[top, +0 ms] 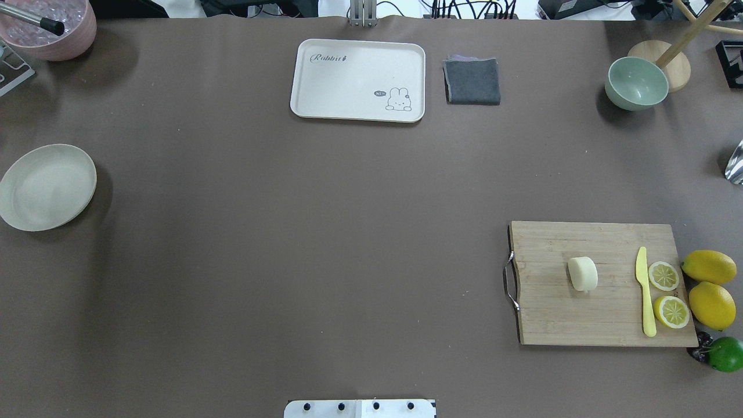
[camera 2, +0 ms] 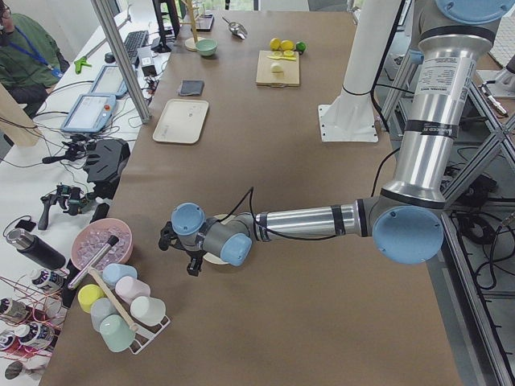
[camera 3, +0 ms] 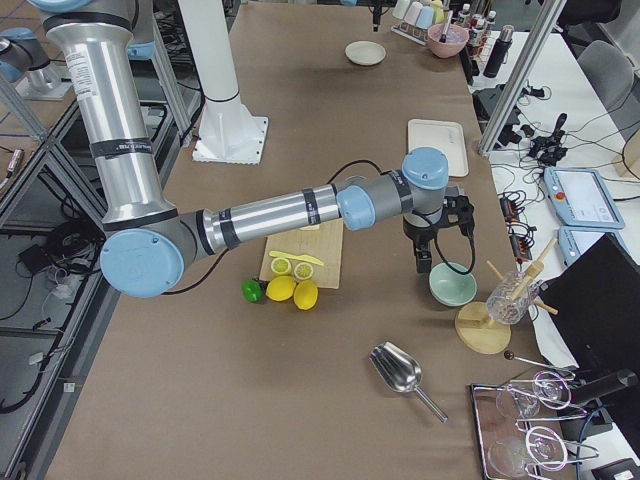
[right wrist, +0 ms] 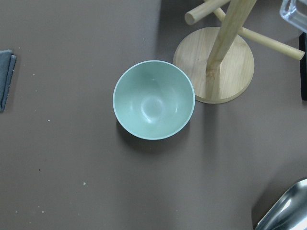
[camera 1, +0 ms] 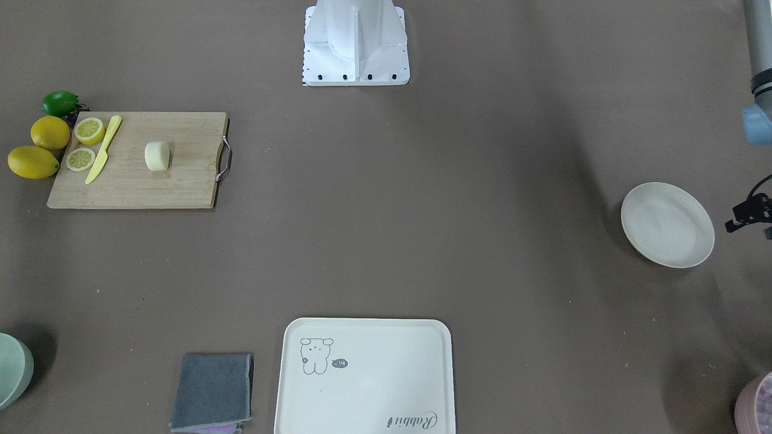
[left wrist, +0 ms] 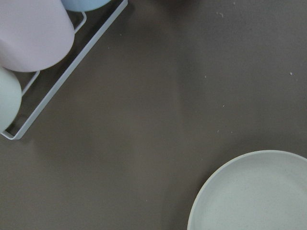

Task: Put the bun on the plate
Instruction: 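Reach the left gripper to the white round plate and grip its rim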

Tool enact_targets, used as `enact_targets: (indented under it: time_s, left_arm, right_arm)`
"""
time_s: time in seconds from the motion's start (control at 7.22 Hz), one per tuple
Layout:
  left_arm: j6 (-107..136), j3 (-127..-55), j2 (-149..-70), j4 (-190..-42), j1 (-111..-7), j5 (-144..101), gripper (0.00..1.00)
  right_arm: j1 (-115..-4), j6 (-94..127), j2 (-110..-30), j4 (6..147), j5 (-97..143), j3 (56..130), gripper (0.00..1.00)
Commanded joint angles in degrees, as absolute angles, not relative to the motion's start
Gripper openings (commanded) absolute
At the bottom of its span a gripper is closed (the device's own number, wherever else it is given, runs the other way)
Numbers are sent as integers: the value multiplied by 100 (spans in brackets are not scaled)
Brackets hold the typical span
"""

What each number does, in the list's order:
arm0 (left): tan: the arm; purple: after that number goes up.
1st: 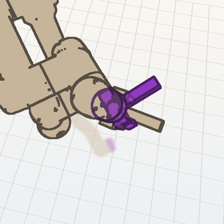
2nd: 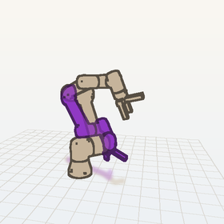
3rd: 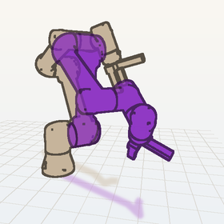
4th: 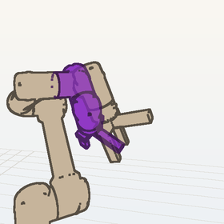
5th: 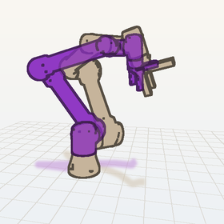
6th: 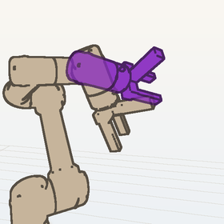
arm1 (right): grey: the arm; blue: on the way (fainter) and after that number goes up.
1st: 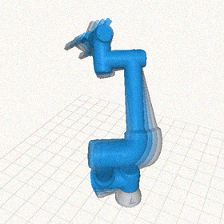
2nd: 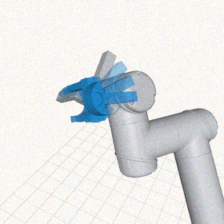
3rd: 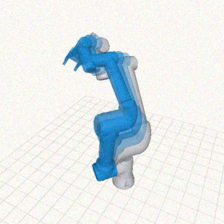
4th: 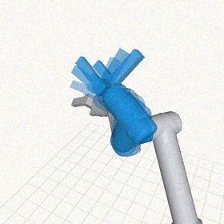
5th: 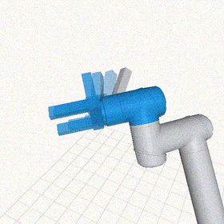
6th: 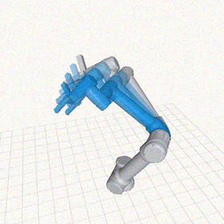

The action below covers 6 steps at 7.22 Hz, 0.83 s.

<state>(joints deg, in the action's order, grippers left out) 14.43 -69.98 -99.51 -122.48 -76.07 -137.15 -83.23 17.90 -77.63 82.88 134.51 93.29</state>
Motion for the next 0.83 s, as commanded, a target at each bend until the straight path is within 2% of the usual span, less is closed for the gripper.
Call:
enact_targets:
  time_s: [0.0, 0.69]
  left_arm:
    - [1450, -6979, -9941, -12392, -7340, -13588, 86]
    - [1424, -6733, -9958, -12524, -6952, -13474, 82]
  right_arm:
    - [-8323, 1784, -7770, 8288, 13447, 9325, 100]
    - [-8323, 1784, -7770, 8288, 13403, 9325, 100]
